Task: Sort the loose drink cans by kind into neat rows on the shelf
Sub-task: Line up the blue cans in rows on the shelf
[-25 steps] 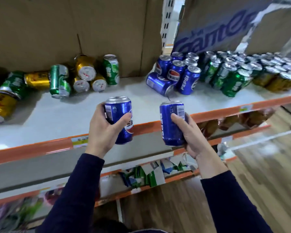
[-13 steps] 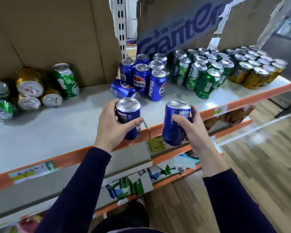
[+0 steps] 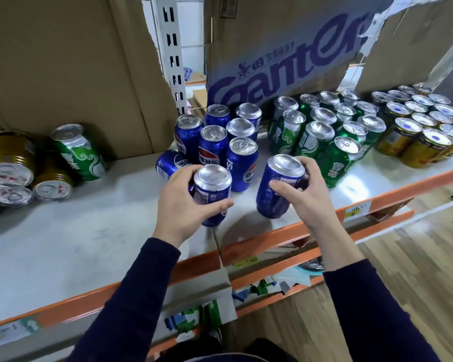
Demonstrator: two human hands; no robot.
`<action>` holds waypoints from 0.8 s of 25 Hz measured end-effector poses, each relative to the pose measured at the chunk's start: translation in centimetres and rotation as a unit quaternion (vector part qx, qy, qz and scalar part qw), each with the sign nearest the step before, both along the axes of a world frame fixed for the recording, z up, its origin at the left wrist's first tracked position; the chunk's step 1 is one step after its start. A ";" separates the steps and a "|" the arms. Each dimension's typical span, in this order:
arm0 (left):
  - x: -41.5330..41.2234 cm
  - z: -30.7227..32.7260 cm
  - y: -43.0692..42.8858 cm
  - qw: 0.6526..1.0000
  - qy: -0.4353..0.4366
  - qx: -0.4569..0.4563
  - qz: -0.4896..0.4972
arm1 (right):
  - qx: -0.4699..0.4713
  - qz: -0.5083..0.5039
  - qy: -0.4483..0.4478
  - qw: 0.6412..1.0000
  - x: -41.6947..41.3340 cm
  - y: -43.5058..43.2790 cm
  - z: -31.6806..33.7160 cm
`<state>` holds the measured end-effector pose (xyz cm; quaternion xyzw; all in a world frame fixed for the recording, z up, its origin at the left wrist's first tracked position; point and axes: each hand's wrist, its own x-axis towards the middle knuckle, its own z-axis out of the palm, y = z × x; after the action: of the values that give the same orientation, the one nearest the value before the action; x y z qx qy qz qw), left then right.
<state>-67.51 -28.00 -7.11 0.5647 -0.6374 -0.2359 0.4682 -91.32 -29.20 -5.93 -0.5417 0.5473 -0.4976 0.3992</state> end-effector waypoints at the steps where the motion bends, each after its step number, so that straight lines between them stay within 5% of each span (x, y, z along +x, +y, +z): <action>1: -0.3 -0.1 -0.1 1.000 -0.005 0.002 0.007 | -0.010 -0.006 0.022 1.000 -0.4 -1.1 0.2; 7: -2.0 0.0 0.7 0.996 -0.029 0.002 0.080 | -0.066 0.043 0.076 0.994 -0.7 -8.6 1.6; 20: -5.6 -0.3 2.1 0.973 -0.026 -0.016 0.227 | 0.013 0.192 0.197 0.961 -2.1 -10.2 -2.6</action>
<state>-73.12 -25.92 -7.37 0.6933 -0.5079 -0.0987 0.5016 -93.42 -39.43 -8.56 -0.7186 0.5078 -0.2876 0.3783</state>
